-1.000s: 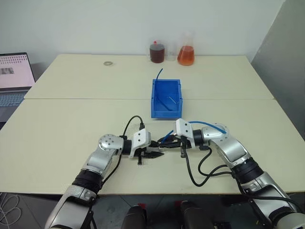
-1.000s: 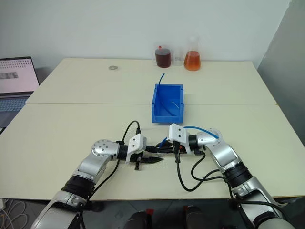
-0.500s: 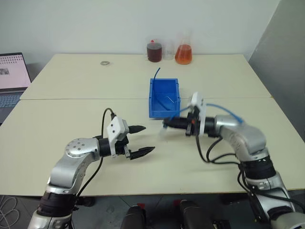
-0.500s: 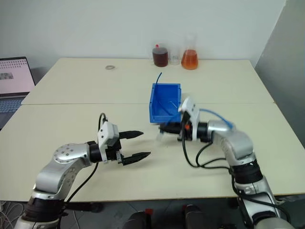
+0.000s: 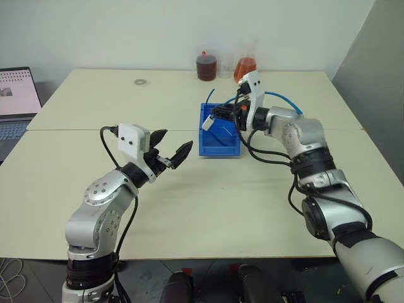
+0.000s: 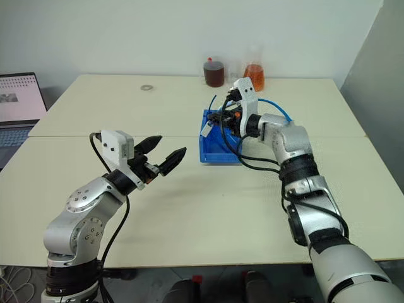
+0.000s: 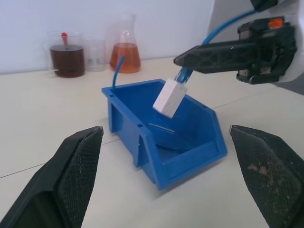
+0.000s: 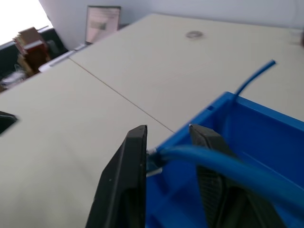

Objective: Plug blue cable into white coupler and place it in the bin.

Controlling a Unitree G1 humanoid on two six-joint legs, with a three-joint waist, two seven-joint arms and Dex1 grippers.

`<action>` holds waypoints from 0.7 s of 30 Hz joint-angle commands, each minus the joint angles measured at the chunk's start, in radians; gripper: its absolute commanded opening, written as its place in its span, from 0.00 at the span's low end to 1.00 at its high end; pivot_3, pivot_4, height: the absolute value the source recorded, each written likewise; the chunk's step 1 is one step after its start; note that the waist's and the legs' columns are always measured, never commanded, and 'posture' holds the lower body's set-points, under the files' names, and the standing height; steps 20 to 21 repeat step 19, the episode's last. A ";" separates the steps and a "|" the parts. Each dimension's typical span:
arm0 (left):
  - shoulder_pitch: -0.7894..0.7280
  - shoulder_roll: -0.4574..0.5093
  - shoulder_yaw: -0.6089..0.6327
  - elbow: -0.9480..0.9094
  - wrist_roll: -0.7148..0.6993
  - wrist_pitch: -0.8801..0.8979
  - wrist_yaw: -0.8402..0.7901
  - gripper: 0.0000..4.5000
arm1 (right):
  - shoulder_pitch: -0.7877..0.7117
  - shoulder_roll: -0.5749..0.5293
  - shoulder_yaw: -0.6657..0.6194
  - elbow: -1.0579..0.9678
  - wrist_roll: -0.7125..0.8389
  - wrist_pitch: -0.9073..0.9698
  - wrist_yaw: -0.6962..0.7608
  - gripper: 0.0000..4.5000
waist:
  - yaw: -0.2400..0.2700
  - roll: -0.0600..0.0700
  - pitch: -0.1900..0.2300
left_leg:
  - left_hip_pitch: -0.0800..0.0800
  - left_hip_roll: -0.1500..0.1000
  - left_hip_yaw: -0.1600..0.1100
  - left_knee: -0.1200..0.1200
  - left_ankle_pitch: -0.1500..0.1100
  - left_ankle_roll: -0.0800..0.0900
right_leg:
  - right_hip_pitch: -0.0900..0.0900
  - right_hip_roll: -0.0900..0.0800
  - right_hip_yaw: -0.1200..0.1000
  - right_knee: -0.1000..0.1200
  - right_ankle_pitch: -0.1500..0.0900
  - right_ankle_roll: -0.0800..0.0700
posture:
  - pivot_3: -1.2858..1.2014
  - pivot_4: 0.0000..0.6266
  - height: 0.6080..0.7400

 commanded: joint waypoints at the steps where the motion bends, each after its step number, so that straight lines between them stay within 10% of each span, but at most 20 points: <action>1: 0.006 -0.001 -0.014 -0.035 -0.004 -0.018 0.008 1.00 | -0.069 -0.002 -0.025 0.096 -0.032 -0.079 -0.002 0.55 | 0.001 0.000 0.000 | -0.004 0.000 0.000 0.000 0.000 0.000 | -0.003 0.000 0.000 0.000 0.000 0.000 | 0.52 0.24 1.00; 10: -0.010 -0.004 -0.036 -0.014 -0.021 -0.008 0.003 1.00 | -0.047 -0.059 -0.021 0.026 -0.069 0.003 -0.012 0.99 | 0.005 0.000 0.000 | -0.010 -0.001 0.001 0.001 0.000 0.000 | -0.013 -0.001 0.001 0.005 0.000 0.000 | 0.52 0.24 1.00; 21: -0.034 0.008 -0.046 0.017 -0.016 0.028 0.013 1.00 | 0.252 -0.265 -0.054 -0.696 0.070 0.534 0.021 0.99 | 0.022 0.000 0.000 | -0.010 -0.001 0.000 0.001 0.000 0.000 | -0.012 -0.001 0.000 0.005 0.000 0.000 | 0.52 0.24 1.00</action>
